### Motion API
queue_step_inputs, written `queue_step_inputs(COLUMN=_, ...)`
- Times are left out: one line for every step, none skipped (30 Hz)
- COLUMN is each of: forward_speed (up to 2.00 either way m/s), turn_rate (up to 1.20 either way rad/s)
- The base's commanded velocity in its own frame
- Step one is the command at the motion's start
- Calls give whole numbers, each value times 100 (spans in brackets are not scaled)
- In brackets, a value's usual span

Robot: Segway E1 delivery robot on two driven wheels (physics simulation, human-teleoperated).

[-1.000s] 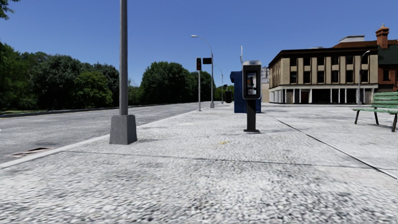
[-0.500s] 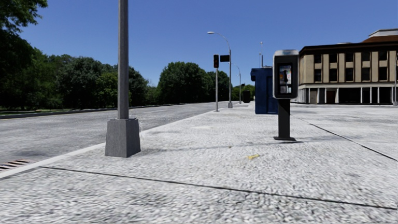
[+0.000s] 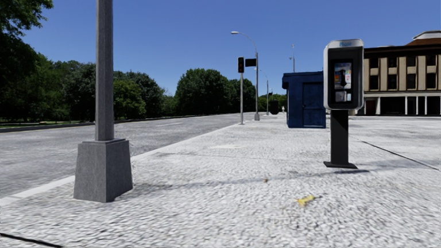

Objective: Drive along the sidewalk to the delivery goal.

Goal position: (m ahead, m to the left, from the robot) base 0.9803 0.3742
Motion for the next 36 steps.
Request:
queue_step_inputs(forward_speed=161, turn_rate=0)
queue_step_inputs(forward_speed=161, turn_rate=0)
queue_step_inputs(forward_speed=161, turn_rate=0)
queue_step_inputs(forward_speed=160, turn_rate=0)
queue_step_inputs(forward_speed=160, turn_rate=0)
queue_step_inputs(forward_speed=149, turn_rate=0)
queue_step_inputs(forward_speed=134, turn_rate=0)
queue_step_inputs(forward_speed=134, turn_rate=0)
queue_step_inputs(forward_speed=118, turn_rate=0)
queue_step_inputs(forward_speed=103, turn_rate=1)
queue_step_inputs(forward_speed=88, turn_rate=10)
queue_step_inputs(forward_speed=88, turn_rate=10)
queue_step_inputs(forward_speed=73, turn_rate=15)
queue_step_inputs(forward_speed=59, turn_rate=17)
queue_step_inputs(forward_speed=52, turn_rate=17)
queue_step_inputs(forward_speed=46, turn_rate=17)
queue_step_inputs(forward_speed=46, turn_rate=17)
queue_step_inputs(forward_speed=41, turn_rate=17)
queue_step_inputs(forward_speed=32, turn_rate=18)
queue_step_inputs(forward_speed=16, turn_rate=18)
queue_step_inputs(forward_speed=16, turn_rate=18)
queue_step_inputs(forward_speed=0, turn_rate=0)
queue_step_inputs(forward_speed=0, turn_rate=0)
queue_step_inputs(forward_speed=0, turn_rate=0)
queue_step_inputs(forward_speed=0, turn_rate=0)
queue_step_inputs(forward_speed=0, turn_rate=0)
queue_step_inputs(forward_speed=0, turn_rate=0)
queue_step_inputs(forward_speed=0, turn_rate=0)
queue_step_inputs(forward_speed=0, turn_rate=0)
queue_step_inputs(forward_speed=0, turn_rate=0)
queue_step_inputs(forward_speed=0, turn_rate=0)
queue_step_inputs(forward_speed=0, turn_rate=0)
queue_step_inputs(forward_speed=0, turn_rate=0)
queue_step_inputs(forward_speed=0, turn_rate=0)
queue_step_inputs(forward_speed=0, turn_rate=0)
queue_step_inputs(forward_speed=0, turn_rate=0)
